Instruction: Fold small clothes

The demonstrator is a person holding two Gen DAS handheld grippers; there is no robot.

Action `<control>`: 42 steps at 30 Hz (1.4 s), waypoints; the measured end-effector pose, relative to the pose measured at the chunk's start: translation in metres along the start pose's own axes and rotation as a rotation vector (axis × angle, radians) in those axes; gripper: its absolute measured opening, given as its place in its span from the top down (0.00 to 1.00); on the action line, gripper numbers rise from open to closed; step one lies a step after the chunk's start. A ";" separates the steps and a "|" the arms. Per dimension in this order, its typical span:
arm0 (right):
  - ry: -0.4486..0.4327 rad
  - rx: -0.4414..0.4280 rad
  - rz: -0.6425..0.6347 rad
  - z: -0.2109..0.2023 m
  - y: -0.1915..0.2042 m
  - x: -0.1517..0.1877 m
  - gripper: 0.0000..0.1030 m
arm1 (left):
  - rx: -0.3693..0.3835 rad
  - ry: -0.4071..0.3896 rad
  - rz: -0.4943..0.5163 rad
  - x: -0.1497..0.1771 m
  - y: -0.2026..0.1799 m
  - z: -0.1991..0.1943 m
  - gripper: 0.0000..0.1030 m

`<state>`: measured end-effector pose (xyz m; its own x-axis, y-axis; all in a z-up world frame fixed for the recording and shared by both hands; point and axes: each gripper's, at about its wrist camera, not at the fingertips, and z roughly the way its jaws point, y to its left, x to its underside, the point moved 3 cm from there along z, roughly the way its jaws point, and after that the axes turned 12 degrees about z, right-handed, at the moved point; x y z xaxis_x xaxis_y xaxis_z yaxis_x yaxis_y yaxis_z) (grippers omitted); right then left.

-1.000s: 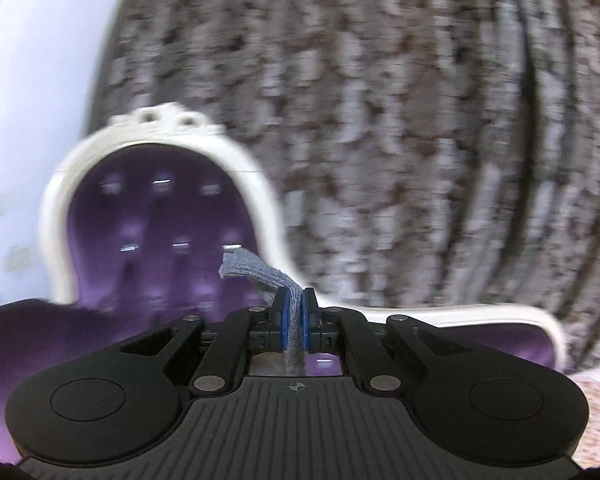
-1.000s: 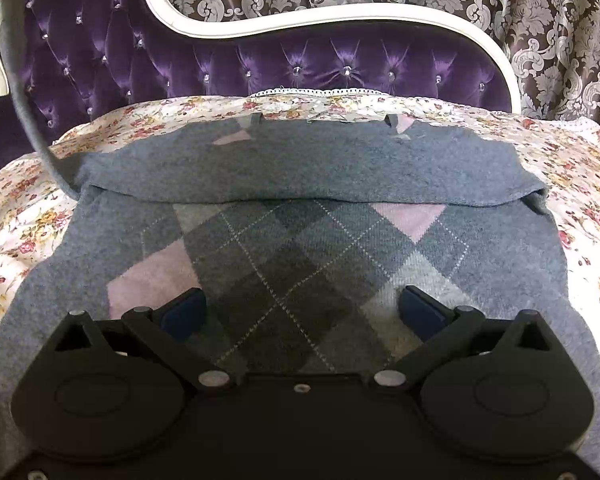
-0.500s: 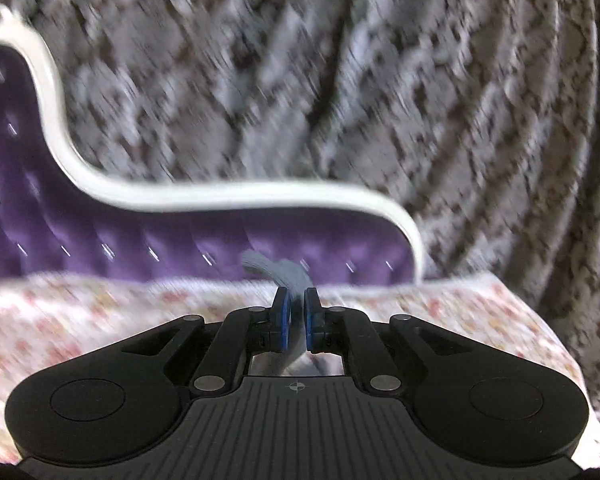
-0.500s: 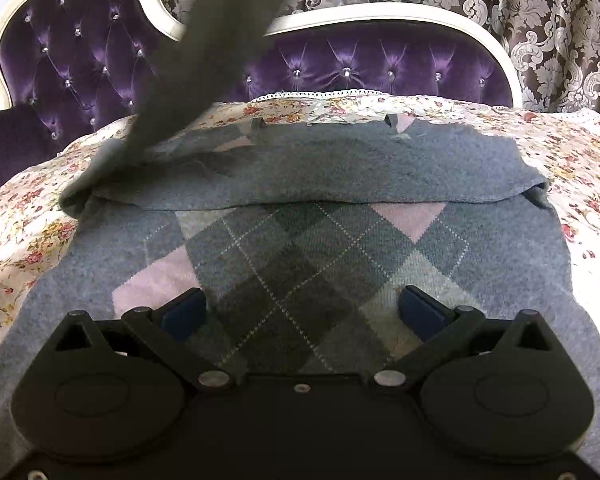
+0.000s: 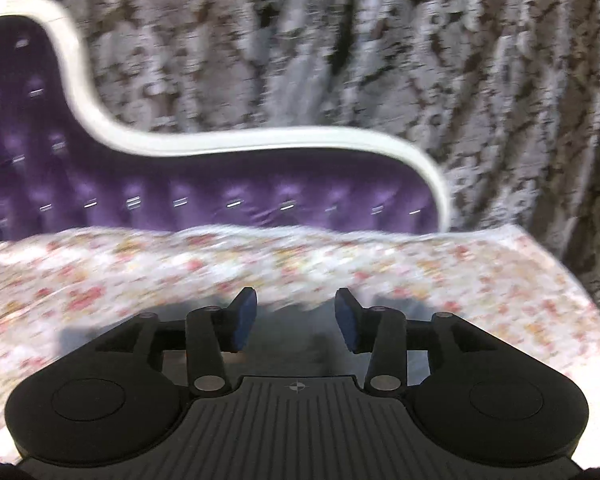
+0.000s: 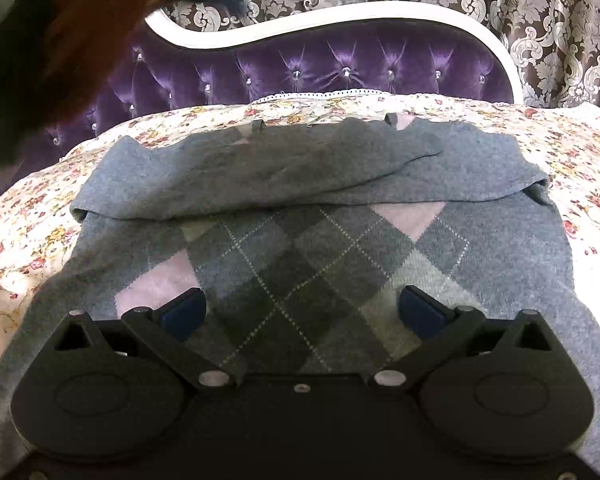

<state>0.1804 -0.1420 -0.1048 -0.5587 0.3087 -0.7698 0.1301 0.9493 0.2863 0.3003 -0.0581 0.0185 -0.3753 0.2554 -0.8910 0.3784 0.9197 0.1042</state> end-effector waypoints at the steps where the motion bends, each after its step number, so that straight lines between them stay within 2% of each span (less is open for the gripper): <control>1: 0.000 -0.001 0.002 0.000 0.000 0.000 0.00 | -0.027 0.019 0.000 0.011 0.007 -0.004 0.58; 4: 0.002 -0.001 0.003 0.000 0.000 0.000 0.00 | -0.107 0.096 0.004 0.045 0.025 -0.015 0.58; 8: 0.003 -0.001 0.003 0.000 0.001 0.000 0.00 | -0.174 0.173 -0.022 0.087 0.042 -0.031 0.58; 13: 0.010 -0.016 0.019 0.001 -0.001 -0.002 0.00 | -0.238 0.203 -0.017 0.118 0.047 -0.044 0.58; 20: 0.020 -0.044 0.050 0.000 -0.003 -0.005 0.00 | -0.243 0.238 -0.099 0.141 0.057 -0.039 0.53; 23: 0.038 -0.101 0.083 -0.004 -0.008 -0.012 0.01 | -0.225 0.226 -0.145 0.146 0.062 -0.043 0.48; 24: 0.044 -0.125 0.092 -0.006 -0.010 -0.017 0.13 | -0.219 0.223 -0.153 0.147 0.064 -0.044 0.47; 25: 0.045 -0.158 0.097 -0.008 -0.012 -0.023 0.35 | -0.215 0.221 -0.156 0.148 0.064 -0.045 0.46; 27: 0.023 -0.199 0.099 -0.013 -0.019 -0.038 0.45 | -0.212 0.221 -0.153 0.149 0.063 -0.045 0.45; 30: -0.058 -0.159 0.096 -0.012 -0.037 -0.071 0.44 | -0.211 0.227 -0.135 0.149 0.060 -0.043 0.41; 33: -0.076 -0.116 0.122 0.011 -0.065 -0.103 0.42 | -0.214 0.231 -0.119 0.149 0.057 -0.041 0.38; 37: -0.048 -0.063 0.151 0.049 -0.091 -0.129 0.37 | -0.203 0.221 -0.137 0.151 0.060 -0.042 0.38; 42: -0.007 -0.035 0.195 0.085 -0.108 -0.141 0.33 | -0.201 0.220 -0.137 0.150 0.060 -0.041 0.37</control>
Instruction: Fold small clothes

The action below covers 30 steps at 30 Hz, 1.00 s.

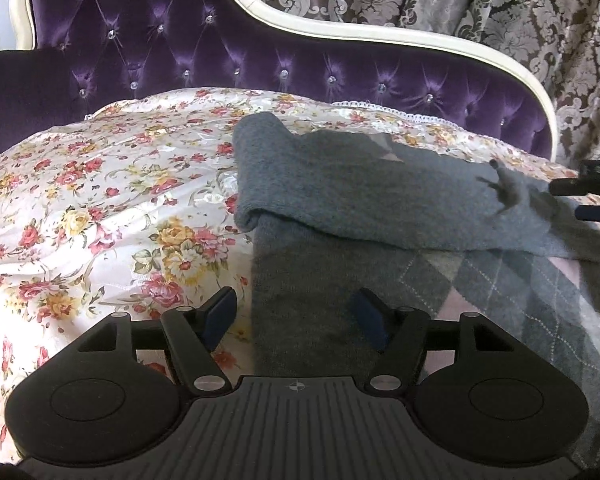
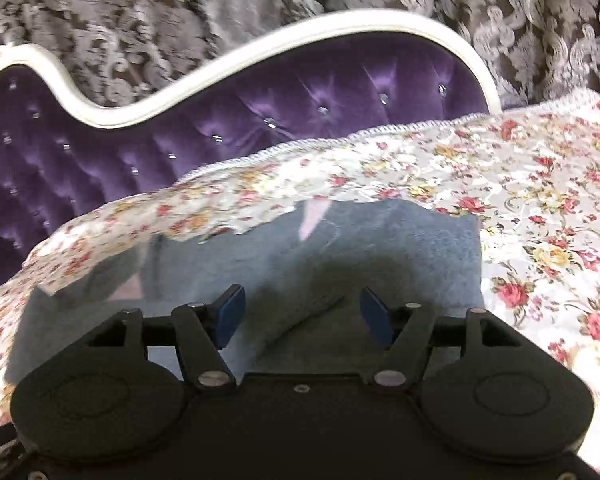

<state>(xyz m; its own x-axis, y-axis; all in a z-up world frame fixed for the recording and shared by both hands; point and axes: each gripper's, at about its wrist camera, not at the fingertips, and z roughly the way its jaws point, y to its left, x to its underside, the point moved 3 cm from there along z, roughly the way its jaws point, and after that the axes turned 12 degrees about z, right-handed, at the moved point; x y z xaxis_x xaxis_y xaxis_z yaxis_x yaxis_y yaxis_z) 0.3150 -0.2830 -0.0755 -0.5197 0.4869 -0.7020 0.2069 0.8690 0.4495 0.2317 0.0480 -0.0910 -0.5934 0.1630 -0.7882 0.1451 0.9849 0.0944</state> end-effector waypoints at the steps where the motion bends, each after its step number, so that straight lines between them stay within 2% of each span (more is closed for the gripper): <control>1: 0.003 -0.007 0.012 0.003 -0.002 -0.001 0.33 | -0.002 0.001 0.003 0.000 0.000 0.000 0.37; 6: 0.030 -0.015 0.027 0.015 -0.004 -0.002 0.34 | -0.003 0.002 0.005 0.000 -0.001 0.001 0.37; 7: 0.035 -0.023 0.025 0.016 -0.003 -0.002 0.38 | -0.003 0.002 0.005 0.000 -0.001 0.001 0.37; 8: 0.042 -0.032 0.020 0.019 -0.002 -0.002 0.44 | -0.004 0.002 0.006 0.000 -0.001 0.001 0.37; 10: 0.057 -0.033 -0.001 0.021 0.005 -0.002 0.86 | -0.003 0.001 0.004 0.000 -0.001 0.000 0.37; 11: 0.049 -0.037 -0.013 0.018 0.009 -0.003 0.88 | -0.002 0.000 0.003 0.000 -0.001 0.000 0.37; 14: -0.006 -0.142 -0.020 -0.014 0.024 -0.013 0.90 | 0.002 -0.002 -0.003 0.000 0.000 0.000 0.37; 16: -0.075 -0.175 -0.040 -0.045 0.029 -0.023 0.90 | 0.001 -0.002 -0.001 0.000 0.000 0.000 0.37; 18: -0.151 -0.162 -0.056 -0.073 0.024 -0.031 0.91 | 0.000 -0.002 -0.001 0.000 -0.001 0.000 0.37; 21: -0.207 -0.068 -0.024 -0.091 -0.003 -0.035 0.94 | 0.000 -0.002 -0.001 0.000 0.000 0.000 0.37; 23: -0.166 0.012 -0.024 -0.083 -0.023 -0.030 0.94 | 0.000 -0.001 0.000 0.000 -0.001 0.000 0.37; 26: -0.116 0.051 -0.001 -0.072 -0.042 -0.016 0.94 | 0.000 -0.001 0.000 0.000 -0.001 0.000 0.36; 28: -0.101 0.013 0.023 -0.068 -0.046 -0.012 0.81 | 0.000 -0.001 -0.001 0.000 -0.001 0.000 0.36; 30: -0.086 -0.048 0.071 -0.066 -0.051 -0.012 0.81 | -0.001 -0.001 0.001 0.000 -0.001 0.000 0.36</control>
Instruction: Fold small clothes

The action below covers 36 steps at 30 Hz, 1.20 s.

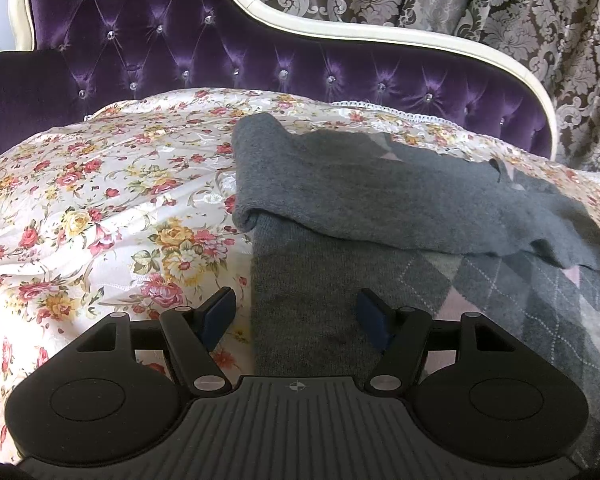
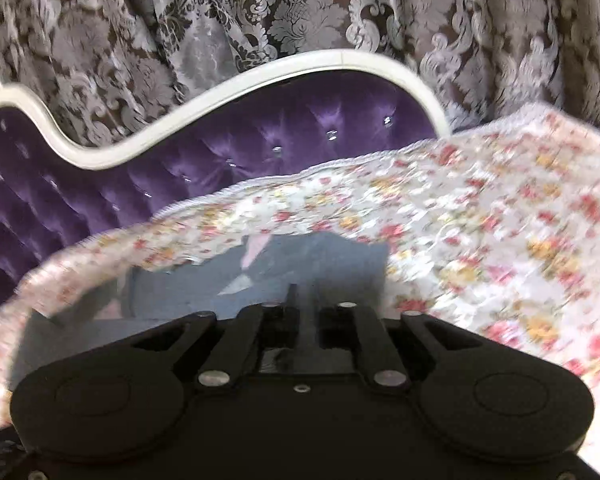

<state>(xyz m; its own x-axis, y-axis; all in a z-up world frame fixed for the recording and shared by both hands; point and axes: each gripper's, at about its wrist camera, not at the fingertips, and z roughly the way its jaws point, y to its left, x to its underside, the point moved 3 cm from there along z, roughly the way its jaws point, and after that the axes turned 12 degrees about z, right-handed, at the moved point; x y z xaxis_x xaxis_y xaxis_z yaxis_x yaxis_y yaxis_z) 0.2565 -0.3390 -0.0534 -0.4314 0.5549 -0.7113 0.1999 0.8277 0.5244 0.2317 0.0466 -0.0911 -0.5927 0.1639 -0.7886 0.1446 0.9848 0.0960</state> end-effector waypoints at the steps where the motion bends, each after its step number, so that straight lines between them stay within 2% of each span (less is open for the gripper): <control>1: 0.009 -0.015 0.012 0.001 -0.001 -0.001 0.70 | 0.001 0.000 -0.001 0.000 0.001 0.000 0.36; 2: 0.020 -0.023 0.013 0.004 -0.001 0.000 0.62 | 0.001 0.000 -0.001 0.000 0.001 0.000 0.36; 3: 0.034 -0.028 0.010 0.006 -0.001 0.002 0.48 | 0.002 -0.001 -0.002 0.000 0.001 0.000 0.36; 4: 0.057 -0.033 0.007 0.010 0.001 0.005 0.43 | 0.002 -0.001 -0.003 0.000 0.001 0.000 0.36; 10: 0.156 -0.041 -0.048 0.028 0.008 0.035 0.43 | 0.002 -0.001 -0.003 0.000 0.001 0.000 0.36; 13: 0.176 -0.029 -0.055 0.033 0.009 0.044 0.43 | 0.003 -0.001 -0.003 0.000 0.000 0.000 0.36; 14: 0.173 -0.028 -0.061 0.033 0.011 0.044 0.44 | 0.002 -0.001 -0.003 0.000 0.000 0.000 0.36; 16: 0.182 -0.035 -0.071 0.033 0.017 0.042 0.87 | 0.003 -0.002 -0.003 0.000 0.000 0.000 0.36; 17: 0.177 -0.041 -0.080 0.030 0.022 0.039 0.90 | 0.003 -0.002 -0.004 0.000 0.000 0.000 0.36; 19: 0.139 -0.080 -0.106 0.018 0.035 0.029 0.91 | 0.005 -0.003 -0.006 0.000 0.000 0.000 0.36; 23: 0.006 -0.146 -0.104 -0.020 0.047 -0.011 0.91 | 0.005 -0.003 -0.007 0.000 0.001 0.000 0.35; 24: -0.010 -0.132 -0.103 -0.024 0.043 -0.017 0.91 | 0.005 -0.003 -0.007 0.000 0.001 0.000 0.36; 26: -0.024 -0.047 -0.121 -0.021 0.030 -0.023 0.91 | 0.005 -0.003 -0.007 0.000 0.000 0.000 0.36; 27: -0.009 -0.006 -0.123 -0.015 0.022 -0.022 0.91 | 0.005 -0.003 -0.006 0.000 0.000 0.000 0.35; 29: 0.064 0.020 -0.108 0.004 0.008 -0.015 0.91 | 0.006 -0.003 -0.006 0.000 0.000 0.000 0.35; 30: 0.091 0.031 -0.110 0.012 0.005 -0.010 0.90 | 0.006 -0.002 -0.007 0.000 0.001 0.000 0.35; 32: 0.112 0.093 -0.139 0.024 0.001 0.001 0.82 | 0.007 -0.003 -0.008 0.000 0.001 0.000 0.35; 33: 0.099 0.128 -0.151 0.026 0.001 0.005 0.75 | 0.008 -0.003 -0.010 0.000 0.001 0.000 0.35; 34: 0.086 0.141 -0.154 0.023 -0.001 0.006 0.60 | 0.012 -0.004 -0.014 0.000 0.001 0.000 0.35; 36: 0.037 0.141 -0.150 0.016 0.001 0.007 0.46 | 0.017 -0.005 -0.021 0.000 0.003 -0.001 0.35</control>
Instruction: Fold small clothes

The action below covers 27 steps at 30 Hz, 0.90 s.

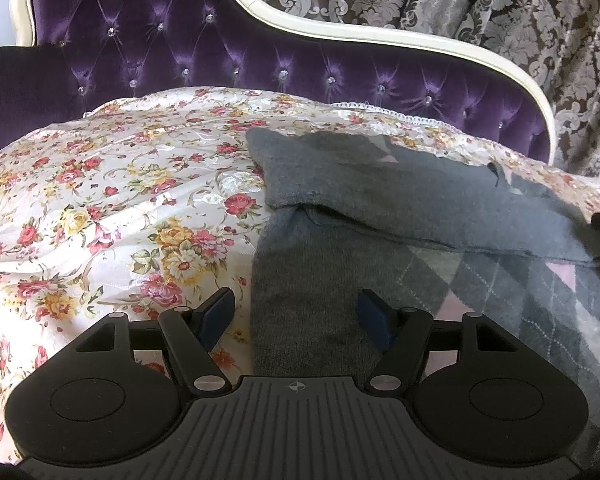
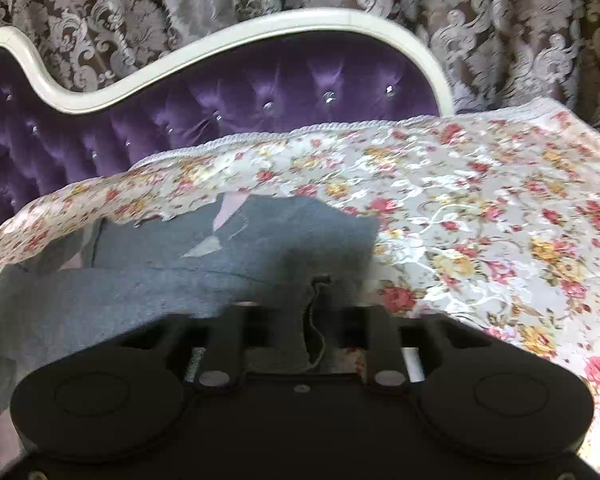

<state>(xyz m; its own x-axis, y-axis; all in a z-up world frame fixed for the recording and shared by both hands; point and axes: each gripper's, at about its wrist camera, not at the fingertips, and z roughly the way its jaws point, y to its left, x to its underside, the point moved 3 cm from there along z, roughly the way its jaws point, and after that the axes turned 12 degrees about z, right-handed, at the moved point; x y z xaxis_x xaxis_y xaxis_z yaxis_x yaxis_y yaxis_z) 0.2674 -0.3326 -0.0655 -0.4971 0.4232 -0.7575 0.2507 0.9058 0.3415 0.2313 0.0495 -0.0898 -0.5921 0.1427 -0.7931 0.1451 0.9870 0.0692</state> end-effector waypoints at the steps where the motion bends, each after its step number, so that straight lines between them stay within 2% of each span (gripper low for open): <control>1: -0.031 0.005 -0.008 -0.006 0.003 0.000 0.45 | 0.004 -0.001 -0.005 -0.001 0.001 -0.001 0.36; 3: -0.097 0.017 -0.030 -0.019 0.008 -0.001 0.45 | -0.001 -0.003 -0.008 -0.006 0.005 -0.007 0.36; 6: -0.152 -0.018 -0.039 -0.032 0.018 -0.002 0.45 | -0.045 -0.059 0.016 -0.021 0.008 -0.021 0.36; 8: -0.156 -0.057 -0.046 -0.036 0.027 0.000 0.44 | -0.065 -0.103 0.037 -0.038 0.010 -0.027 0.35; 12: -0.120 -0.130 -0.065 -0.035 0.047 0.011 0.44 | -0.090 -0.115 0.070 -0.071 0.011 -0.011 0.35; 16: -0.066 -0.171 -0.091 -0.028 0.062 0.030 0.44 | -0.127 -0.052 0.140 -0.079 0.007 0.027 0.36; 19: -0.036 -0.182 -0.112 -0.024 0.067 0.041 0.44 | -0.212 0.066 0.155 -0.070 0.024 0.056 0.37; 22: -0.020 -0.184 -0.131 -0.022 0.069 0.047 0.44 | -0.249 0.092 0.119 -0.061 0.045 0.062 0.35; 27: -0.024 -0.176 -0.119 -0.015 0.068 0.042 0.43 | -0.223 0.098 0.140 -0.071 0.049 0.054 0.37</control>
<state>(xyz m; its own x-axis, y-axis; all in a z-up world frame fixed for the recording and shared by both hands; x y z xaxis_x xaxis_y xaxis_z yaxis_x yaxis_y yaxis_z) 0.2512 -0.2529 -0.0656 -0.4942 0.3145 -0.8104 0.0413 0.9397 0.3395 0.3232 0.0833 -0.0629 -0.6540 0.2748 -0.7048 0.0594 0.9475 0.3143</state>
